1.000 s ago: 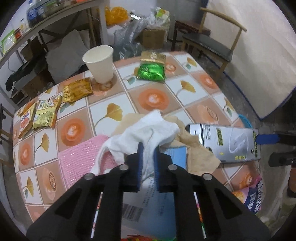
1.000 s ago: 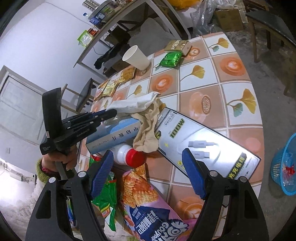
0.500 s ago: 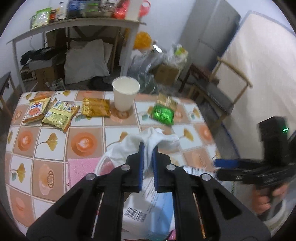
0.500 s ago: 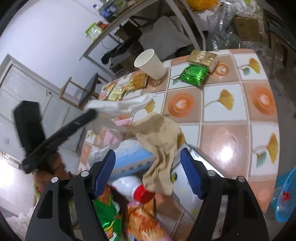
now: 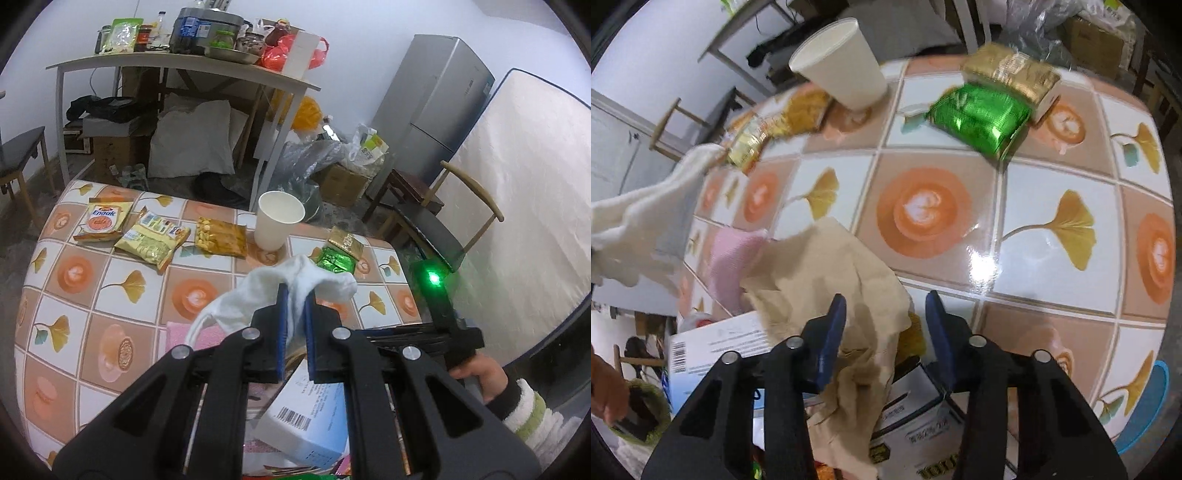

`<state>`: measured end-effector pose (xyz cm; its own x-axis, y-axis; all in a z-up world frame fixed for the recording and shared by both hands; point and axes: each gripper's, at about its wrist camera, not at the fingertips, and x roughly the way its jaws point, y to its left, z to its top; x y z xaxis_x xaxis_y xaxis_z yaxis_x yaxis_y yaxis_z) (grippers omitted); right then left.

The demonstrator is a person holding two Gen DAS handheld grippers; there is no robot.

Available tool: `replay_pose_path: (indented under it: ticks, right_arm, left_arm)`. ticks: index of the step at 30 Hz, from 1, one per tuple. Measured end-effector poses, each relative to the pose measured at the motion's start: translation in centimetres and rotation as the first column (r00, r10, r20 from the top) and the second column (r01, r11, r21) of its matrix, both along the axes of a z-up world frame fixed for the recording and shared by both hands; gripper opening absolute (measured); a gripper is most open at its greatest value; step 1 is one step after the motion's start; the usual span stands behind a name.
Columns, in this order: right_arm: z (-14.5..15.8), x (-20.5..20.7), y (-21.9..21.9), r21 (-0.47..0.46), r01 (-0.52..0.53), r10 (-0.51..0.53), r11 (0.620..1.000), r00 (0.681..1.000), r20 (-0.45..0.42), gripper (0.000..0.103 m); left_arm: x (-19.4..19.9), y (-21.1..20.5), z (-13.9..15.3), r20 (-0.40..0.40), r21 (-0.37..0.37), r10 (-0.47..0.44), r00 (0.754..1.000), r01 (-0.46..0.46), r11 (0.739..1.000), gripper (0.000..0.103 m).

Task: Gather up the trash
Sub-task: 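Grasp the white tissue with the left tool while the right tool grasps the brown paper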

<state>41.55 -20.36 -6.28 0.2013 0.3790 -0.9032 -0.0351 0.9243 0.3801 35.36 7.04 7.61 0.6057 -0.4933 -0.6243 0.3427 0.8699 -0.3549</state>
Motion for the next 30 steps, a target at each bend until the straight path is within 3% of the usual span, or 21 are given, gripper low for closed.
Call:
replay_pose_path:
  ticks: [3, 6, 14, 22, 26, 27, 29, 30]
  right_arm:
    - [-0.5, 0.3, 0.1, -0.012, -0.014, 0.014, 1.000, 1.000, -0.007, 0.027]
    - [-0.6, 0.2, 0.4, 0.002, -0.025, 0.025, 1.000, 0.999, -0.025, 0.007]
    - [2.5, -0.2, 0.1, 0.061, 0.007, -0.011, 0.998, 0.997, 0.075, 0.003]
    - [7.5, -1.4, -0.7, 0.122, 0.029, -0.052, 0.992, 0.980, 0.192, 0.003]
    - [9.3, -1.9, -0.5, 0.096, 0.005, -0.026, 0.995, 0.976, 0.217, 0.003]
    - [9.1, -1.8, -0.7, 0.090, 0.019, -0.037, 0.996, 0.978, 0.204, 0.006]
    - [8.0, -1.3, -0.5, 0.056, 0.024, -0.032, 0.998, 0.987, 0.158, 0.021]
    - [7.0, -1.0, -0.3, 0.044, 0.013, -0.018, 0.999, 0.993, 0.117, 0.036]
  left_arm:
    - [-0.2, 0.4, -0.1, -0.002, -0.001, 0.005, 1.000, -0.005, 1.000, 0.007]
    - [-0.3, 0.6, -0.2, -0.003, -0.005, 0.011, 1.000, -0.011, 1.000, 0.007]
    - [-1.0, 1.3, 0.3, 0.010, -0.016, 0.031, 0.999, -0.031, 0.999, 0.007]
    - [-2.1, 2.0, 1.0, 0.023, -0.037, 0.048, 0.999, -0.047, 0.998, 0.007]
    - [-2.7, 2.2, 1.2, 0.026, -0.043, 0.053, 0.998, -0.052, 0.998, 0.007]
    - [-2.8, 2.2, 1.3, 0.027, -0.045, 0.052, 0.998, -0.051, 0.998, 0.007]
    - [-3.1, 2.2, 1.4, 0.032, -0.048, 0.051, 0.998, -0.049, 0.998, 0.007]
    - [-3.3, 2.2, 1.5, 0.033, -0.052, 0.050, 0.998, -0.048, 0.997, 0.007]
